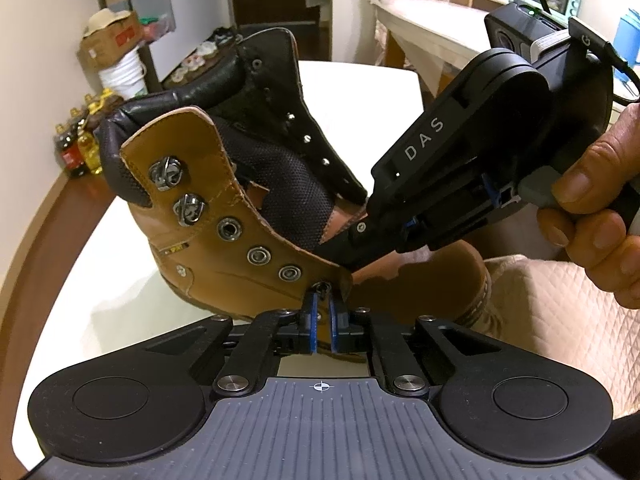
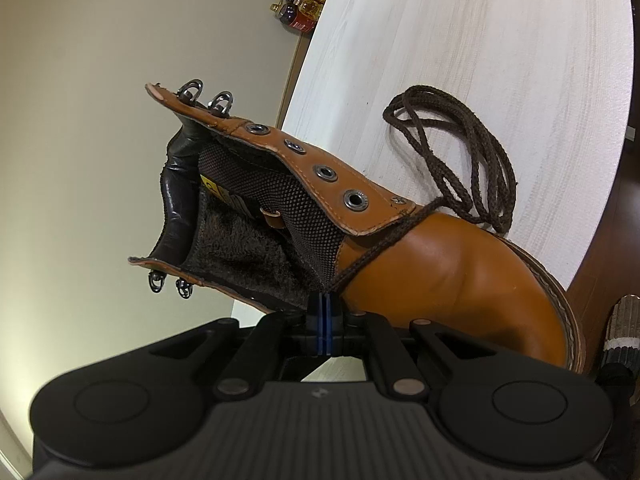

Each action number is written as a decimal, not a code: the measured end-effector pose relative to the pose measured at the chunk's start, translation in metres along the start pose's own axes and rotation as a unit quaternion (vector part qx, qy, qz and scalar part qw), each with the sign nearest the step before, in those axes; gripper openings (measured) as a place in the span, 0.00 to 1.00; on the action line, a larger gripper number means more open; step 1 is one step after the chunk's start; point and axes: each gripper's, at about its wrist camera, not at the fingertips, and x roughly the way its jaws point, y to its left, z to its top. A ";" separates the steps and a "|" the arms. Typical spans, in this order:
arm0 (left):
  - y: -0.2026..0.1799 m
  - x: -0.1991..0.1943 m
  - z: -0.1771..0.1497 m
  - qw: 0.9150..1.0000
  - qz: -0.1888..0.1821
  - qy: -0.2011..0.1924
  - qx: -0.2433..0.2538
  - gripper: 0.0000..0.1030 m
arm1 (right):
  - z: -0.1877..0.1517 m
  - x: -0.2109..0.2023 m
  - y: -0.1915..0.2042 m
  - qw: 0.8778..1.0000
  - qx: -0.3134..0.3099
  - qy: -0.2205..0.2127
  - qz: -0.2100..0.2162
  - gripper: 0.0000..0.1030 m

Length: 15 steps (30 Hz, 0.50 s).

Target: Lace up shoes with both hands

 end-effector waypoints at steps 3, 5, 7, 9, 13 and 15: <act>0.002 -0.001 0.001 1.000 -0.001 -0.002 -0.006 0.03 | 0.000 0.003 -0.001 1.000 0.000 0.000 0.000 0.03; 0.005 -0.001 0.001 1.000 -0.007 -0.002 -0.015 0.02 | 0.000 0.004 -0.002 1.000 0.000 0.001 0.000 0.03; 0.005 -0.001 0.001 1.000 -0.005 -0.004 -0.014 0.02 | 0.000 0.007 -0.003 1.000 -0.001 0.001 -0.001 0.03; 0.005 -0.003 -0.001 1.000 -0.005 -0.004 -0.014 0.01 | 0.000 0.009 -0.002 1.000 -0.001 0.001 0.000 0.03; 0.009 -0.010 -0.005 1.000 -0.010 -0.002 -0.018 0.01 | -0.002 0.013 -0.002 1.000 -0.001 0.007 0.001 0.03; 0.011 -0.013 -0.008 1.000 -0.013 0.000 -0.020 0.01 | -0.004 0.013 -0.003 1.000 0.000 0.009 0.002 0.03</act>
